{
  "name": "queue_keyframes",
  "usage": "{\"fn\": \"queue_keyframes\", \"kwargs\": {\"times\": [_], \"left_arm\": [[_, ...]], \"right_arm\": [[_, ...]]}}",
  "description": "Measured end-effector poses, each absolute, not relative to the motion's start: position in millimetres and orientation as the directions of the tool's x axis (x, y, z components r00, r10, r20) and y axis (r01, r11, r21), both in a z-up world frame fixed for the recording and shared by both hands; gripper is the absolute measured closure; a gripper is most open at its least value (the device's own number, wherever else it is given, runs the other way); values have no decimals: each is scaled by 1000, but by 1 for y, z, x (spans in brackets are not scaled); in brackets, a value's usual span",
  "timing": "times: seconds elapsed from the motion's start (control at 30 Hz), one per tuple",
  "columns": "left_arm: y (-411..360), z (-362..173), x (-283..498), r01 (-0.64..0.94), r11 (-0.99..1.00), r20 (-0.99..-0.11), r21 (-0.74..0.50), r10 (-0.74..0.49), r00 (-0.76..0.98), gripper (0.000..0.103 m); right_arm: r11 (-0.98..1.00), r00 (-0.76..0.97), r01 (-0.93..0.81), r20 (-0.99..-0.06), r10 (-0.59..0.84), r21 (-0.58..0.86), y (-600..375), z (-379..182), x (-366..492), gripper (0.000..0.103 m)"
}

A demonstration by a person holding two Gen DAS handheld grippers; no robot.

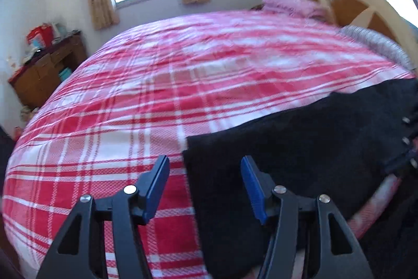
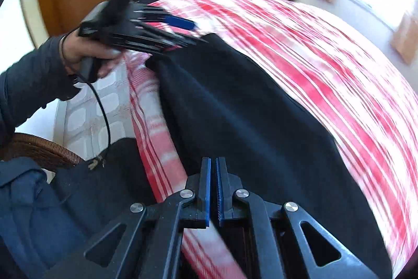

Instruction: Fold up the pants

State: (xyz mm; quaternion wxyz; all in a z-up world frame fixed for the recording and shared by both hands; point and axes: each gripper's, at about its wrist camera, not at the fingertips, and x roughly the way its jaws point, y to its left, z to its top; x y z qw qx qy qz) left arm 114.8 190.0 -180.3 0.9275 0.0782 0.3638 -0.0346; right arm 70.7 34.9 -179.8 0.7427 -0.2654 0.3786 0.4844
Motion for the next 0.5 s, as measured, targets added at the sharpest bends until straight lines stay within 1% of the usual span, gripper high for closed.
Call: {"fn": "queue_keyframes", "kwargs": {"times": [0.1, 0.13, 0.2, 0.23, 0.3, 0.37, 0.43, 0.5], "left_arm": [[198, -189, 112, 116, 990, -693, 84, -25, 720, 43], [201, -189, 109, 109, 991, -695, 76, -26, 718, 40], [213, -192, 106, 64, 997, -694, 42, -17, 720, 32], [217, -191, 105, 48, 999, -690, 18, -23, 723, 32], [221, -187, 104, 13, 1000, -677, -7, -14, 736, 32], [214, -176, 103, 9, 1000, -652, 4, -4, 758, 32], [200, -165, 98, 39, 999, -623, 3, -29, 782, 31], [178, -160, 92, 113, 994, -614, -6, -93, 784, 31]], "right_arm": [[340, 138, -940, -866, 481, 39, 48, -207, 62, 99], [327, 116, -944, -879, 462, 47, 49, -217, 57, 99], [313, 130, -949, -881, 455, 21, 47, -227, 49, 98], [315, 134, -949, -875, 465, 23, 44, -227, 49, 98], [347, 104, -934, -860, 499, 89, 34, -217, 56, 98], [382, 125, -918, -836, 535, 107, 23, -203, 65, 98], [409, 141, -903, -810, 569, 131, 14, -189, 72, 98], [448, 177, -884, -786, 592, 138, 1, -177, 82, 98]]}}
